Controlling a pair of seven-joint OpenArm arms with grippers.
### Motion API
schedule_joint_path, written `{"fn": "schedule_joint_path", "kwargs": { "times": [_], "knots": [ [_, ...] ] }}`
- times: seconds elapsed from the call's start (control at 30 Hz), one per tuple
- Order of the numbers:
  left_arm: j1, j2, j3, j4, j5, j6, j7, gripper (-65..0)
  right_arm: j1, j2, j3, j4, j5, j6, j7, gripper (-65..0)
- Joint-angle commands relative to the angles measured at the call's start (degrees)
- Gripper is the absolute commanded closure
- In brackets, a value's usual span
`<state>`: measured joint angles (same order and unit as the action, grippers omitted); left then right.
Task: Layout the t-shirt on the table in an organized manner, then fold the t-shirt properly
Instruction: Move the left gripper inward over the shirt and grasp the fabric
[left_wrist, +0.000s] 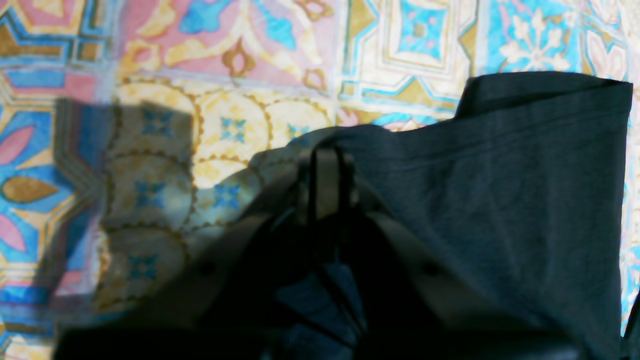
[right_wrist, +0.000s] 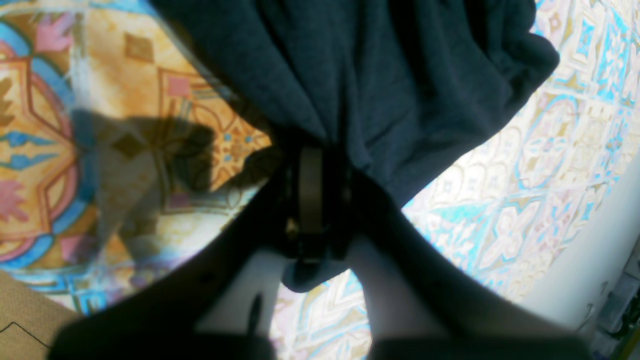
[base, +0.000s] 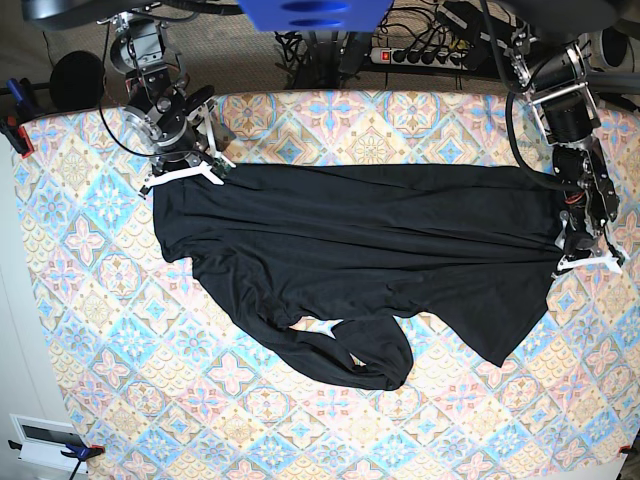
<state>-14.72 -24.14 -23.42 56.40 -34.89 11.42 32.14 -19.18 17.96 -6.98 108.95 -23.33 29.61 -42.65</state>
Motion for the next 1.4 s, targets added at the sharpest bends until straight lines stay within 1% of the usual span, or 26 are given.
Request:
{"fn": "schedule_joint_path", "kwargs": {
  "times": [0.0,0.03,0.13,0.17,0.27,0.33,0.4,0.53,0.63,0.77,0.83,0.93,1.03,1.17,1.3,1.37],
  "knots": [
    [-1.1,-1.6,-0.3,1.1,0.1,0.0,-1.2,-5.9,0.3,0.5,0.3,0.9,-0.1,-0.5,0.3,0.0],
    [-1.1,-2.0,-0.3,1.1,0.1,0.3,-1.2,-8.0,0.3,0.5,0.3,0.9,-0.1,-0.5,0.3,0.0],
    [-1.1,-2.9,-0.3,1.1,-0.2,3.3,-1.2,-16.4,0.3,0.5,0.3,0.9,-0.1,-0.5,0.3,0.0],
    [-1.1,-2.9,-0.3,1.1,-0.3,3.8,-1.2,-18.8,0.3,0.5,0.3,0.9,-0.1,-0.5,0.3,0.0],
    [-1.1,-3.0,-0.5,2.2,-0.4,4.0,-1.2,-26.5,0.3,0.5,0.3,0.9,-0.1,-0.5,0.3,0.0],
    [-0.4,-2.8,-0.6,5.5,-0.5,4.0,-1.2,-30.7,0.3,0.5,0.3,0.9,-0.1,-0.5,0.3,0.0],
    [1.6,-2.7,-0.6,10.4,-0.6,4.0,-1.2,-32.7,0.3,0.5,0.3,0.9,-0.1,-0.5,0.3,0.0],
    [4.7,-0.9,-0.6,20.9,-0.9,4.0,-1.2,-32.8,0.3,0.5,0.3,0.9,-0.1,-0.5,0.3,0.0],
    [6.9,-0.6,-0.1,25.5,-1.6,4.0,-0.6,-32.8,0.3,0.5,0.3,0.9,-0.1,-0.5,0.3,0.0],
    [7.2,1.4,2.0,29.0,-3.0,3.9,5.6,-33.0,0.3,0.5,0.3,0.9,-0.1,-0.5,0.3,0.0],
    [7.0,1.9,4.2,29.5,-2.6,3.9,7.1,-33.0,0.3,0.5,0.3,0.9,0.0,-0.5,0.5,0.0],
    [6.8,1.9,7.0,29.4,-2.6,3.9,6.8,-33.0,0.3,0.5,-0.1,0.9,0.0,-0.5,0.4,0.0],
    [5.9,3.7,7.6,29.4,-2.4,3.9,7.1,-33.0,0.3,0.5,-1.3,0.9,-0.1,-0.5,0.3,0.0],
    [5.6,4.1,8.3,27.5,-2.4,3.9,7.2,-33.1,0.3,0.5,-1.3,0.9,-0.1,-0.5,0.3,0.0],
    [4.6,4.3,12.8,24.2,-2.5,3.9,7.3,-33.0,0.3,0.5,-1.3,0.9,-0.1,-0.5,0.3,0.0],
    [5.8,4.3,14.8,23.9,-2.5,3.9,7.3,-32.9,0.3,0.5,-1.2,1.0,-0.1,-0.5,0.3,0.0]
  ]
}}
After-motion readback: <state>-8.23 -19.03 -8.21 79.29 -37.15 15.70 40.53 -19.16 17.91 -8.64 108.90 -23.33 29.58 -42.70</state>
